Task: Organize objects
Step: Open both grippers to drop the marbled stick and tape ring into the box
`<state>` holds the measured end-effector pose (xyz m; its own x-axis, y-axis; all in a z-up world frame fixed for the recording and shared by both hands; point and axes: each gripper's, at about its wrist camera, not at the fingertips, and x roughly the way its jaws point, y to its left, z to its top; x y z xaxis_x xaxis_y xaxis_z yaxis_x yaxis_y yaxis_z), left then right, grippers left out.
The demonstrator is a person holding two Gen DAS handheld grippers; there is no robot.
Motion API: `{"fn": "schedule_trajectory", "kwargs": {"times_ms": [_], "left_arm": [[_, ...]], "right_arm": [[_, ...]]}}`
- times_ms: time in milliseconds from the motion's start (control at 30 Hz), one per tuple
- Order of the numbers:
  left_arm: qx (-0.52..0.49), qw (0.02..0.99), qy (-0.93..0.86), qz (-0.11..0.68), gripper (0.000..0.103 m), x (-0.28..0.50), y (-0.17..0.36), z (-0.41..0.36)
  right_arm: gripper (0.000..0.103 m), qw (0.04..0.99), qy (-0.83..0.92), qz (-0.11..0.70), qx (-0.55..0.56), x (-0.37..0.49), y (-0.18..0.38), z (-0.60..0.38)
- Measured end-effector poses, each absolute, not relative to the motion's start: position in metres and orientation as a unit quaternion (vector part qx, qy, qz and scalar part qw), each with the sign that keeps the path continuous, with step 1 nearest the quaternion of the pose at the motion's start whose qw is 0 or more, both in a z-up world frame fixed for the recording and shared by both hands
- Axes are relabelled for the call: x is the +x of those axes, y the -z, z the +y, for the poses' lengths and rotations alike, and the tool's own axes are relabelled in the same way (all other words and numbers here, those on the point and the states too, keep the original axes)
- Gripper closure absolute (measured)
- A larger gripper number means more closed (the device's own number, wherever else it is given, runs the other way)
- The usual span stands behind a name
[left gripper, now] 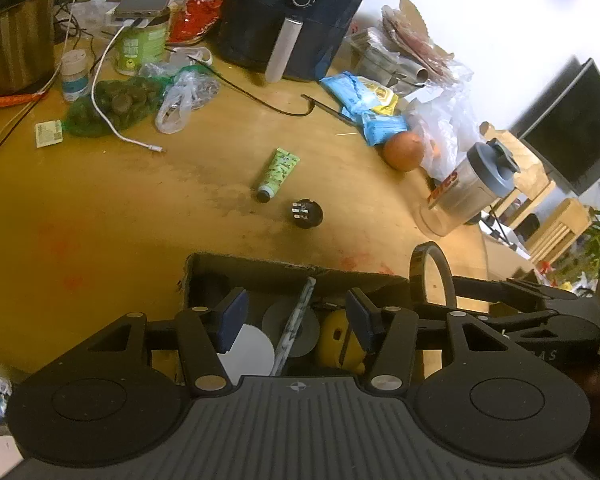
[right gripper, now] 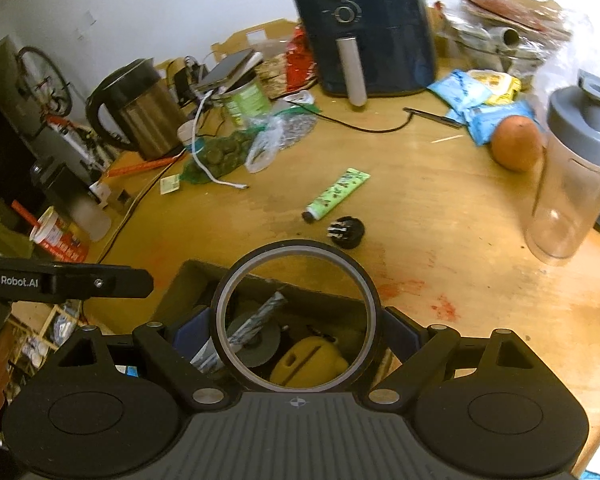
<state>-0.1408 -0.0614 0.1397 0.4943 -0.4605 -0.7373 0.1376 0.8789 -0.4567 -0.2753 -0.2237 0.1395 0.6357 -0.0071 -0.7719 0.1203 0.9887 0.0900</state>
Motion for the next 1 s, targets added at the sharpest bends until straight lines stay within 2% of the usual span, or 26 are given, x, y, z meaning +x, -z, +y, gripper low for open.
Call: {"fn": "schedule_trajectory", "kwargs": {"times_ms": [200, 233, 267, 700, 1000], "left_arm": [[-0.176, 0.848, 0.170, 0.471, 0.050, -0.147, -0.138, -0.057], [-0.177, 0.848, 0.169, 0.470, 0.050, -0.148, -0.138, -0.056], [-0.177, 0.848, 0.168, 0.470, 0.050, -0.149, -0.139, -0.056], [-0.165, 0.846, 0.164, 0.480, 0.050, -0.148, -0.136, -0.053], [-0.077, 0.812, 0.156, 0.557, 0.050, -0.134, -0.109, -0.070]], "right_arm": [[0.010, 0.899, 0.026, 0.433, 0.061, -0.272, -0.135, -0.218], [0.003, 0.897, 0.026, 0.439, 0.055, -0.270, -0.133, -0.217], [0.000, 0.894, 0.031, 0.444, 0.047, -0.269, -0.130, -0.215], [0.000, 0.890, 0.066, 0.446, 0.064, -0.265, -0.123, -0.218], [0.000, 0.852, 0.111, 0.512, 0.026, -0.257, -0.100, -0.218]]}}
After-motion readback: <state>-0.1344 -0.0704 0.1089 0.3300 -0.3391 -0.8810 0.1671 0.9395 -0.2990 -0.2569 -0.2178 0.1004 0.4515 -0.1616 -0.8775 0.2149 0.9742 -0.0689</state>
